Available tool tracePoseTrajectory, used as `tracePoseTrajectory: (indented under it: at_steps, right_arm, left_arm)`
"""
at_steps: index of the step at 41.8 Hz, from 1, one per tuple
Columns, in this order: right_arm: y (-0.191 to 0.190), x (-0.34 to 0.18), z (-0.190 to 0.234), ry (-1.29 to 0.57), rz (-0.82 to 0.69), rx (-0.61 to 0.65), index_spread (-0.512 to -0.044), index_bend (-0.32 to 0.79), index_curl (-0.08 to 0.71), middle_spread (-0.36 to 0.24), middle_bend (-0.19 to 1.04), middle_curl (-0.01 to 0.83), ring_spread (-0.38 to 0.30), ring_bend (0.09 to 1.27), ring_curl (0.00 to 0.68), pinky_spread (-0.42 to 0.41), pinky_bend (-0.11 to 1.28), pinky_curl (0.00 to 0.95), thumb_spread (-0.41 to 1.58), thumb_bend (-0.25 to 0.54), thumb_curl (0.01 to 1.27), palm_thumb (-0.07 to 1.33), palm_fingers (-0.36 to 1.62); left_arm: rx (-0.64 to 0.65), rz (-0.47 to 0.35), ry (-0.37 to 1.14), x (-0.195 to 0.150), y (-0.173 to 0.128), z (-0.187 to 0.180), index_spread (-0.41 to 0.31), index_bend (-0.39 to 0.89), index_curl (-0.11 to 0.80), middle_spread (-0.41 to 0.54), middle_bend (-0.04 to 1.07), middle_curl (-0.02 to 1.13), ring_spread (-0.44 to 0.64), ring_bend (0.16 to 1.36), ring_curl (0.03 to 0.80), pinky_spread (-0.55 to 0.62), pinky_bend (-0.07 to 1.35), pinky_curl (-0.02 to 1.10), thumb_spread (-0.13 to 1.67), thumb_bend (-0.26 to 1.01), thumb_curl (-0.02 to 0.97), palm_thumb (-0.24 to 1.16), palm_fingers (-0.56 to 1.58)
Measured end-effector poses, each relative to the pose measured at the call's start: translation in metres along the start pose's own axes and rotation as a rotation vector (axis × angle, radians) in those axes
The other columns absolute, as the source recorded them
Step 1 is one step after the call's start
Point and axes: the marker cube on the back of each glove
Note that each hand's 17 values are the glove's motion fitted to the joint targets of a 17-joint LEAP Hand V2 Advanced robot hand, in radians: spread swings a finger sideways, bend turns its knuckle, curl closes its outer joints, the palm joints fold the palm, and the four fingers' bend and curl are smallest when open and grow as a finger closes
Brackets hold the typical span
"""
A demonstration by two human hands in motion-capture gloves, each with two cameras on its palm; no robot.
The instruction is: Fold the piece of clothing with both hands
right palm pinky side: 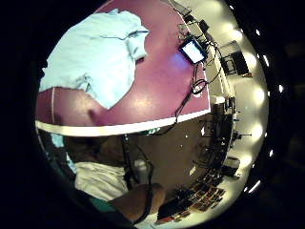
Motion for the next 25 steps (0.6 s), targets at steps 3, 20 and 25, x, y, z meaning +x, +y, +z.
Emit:
tracePoseTrajectory:
  at_steps: [3,20,25]
  right_arm:
    - [-0.002,0.000,0.002,-0.004,-0.002,0.001,-0.235,0.18,0.075,-0.009,0.22,0.074,0.078,0.19,0.037,0.161,0.38,0.109,0.60,0.196,0.06,0.31,0.20]
    - [-0.001,0.009,0.008,0.003,-0.010,-0.017,-0.371,0.16,0.191,-0.014,0.22,0.197,0.140,0.20,0.119,0.261,0.41,0.227,1.15,0.159,0.14,0.36,0.14]
    - [-0.008,0.013,0.030,0.020,-0.014,-0.075,-0.377,0.14,0.203,-0.014,0.23,0.221,0.148,0.21,0.136,0.268,0.43,0.249,1.18,0.136,0.17,0.37,0.13]
  left_arm:
    - [-0.033,-0.003,-0.024,-0.003,0.007,-0.005,-0.081,0.14,0.073,-0.038,0.19,0.10,0.02,0.53,0.154,0.08,0.45,0.15,0.58,0.14,0.058,0.23,0.68]
    - [-0.065,-0.008,-0.038,-0.005,0.011,-0.003,-0.126,0.14,0.198,-0.059,0.17,0.24,0.03,0.58,0.278,0.12,0.47,0.30,1.08,0.08,0.148,0.27,0.60]
    - [-0.121,-0.011,-0.067,-0.009,0.009,0.023,-0.129,0.14,0.218,-0.060,0.17,0.25,0.03,0.58,0.289,0.13,0.47,0.31,1.11,0.06,0.171,0.29,0.59]
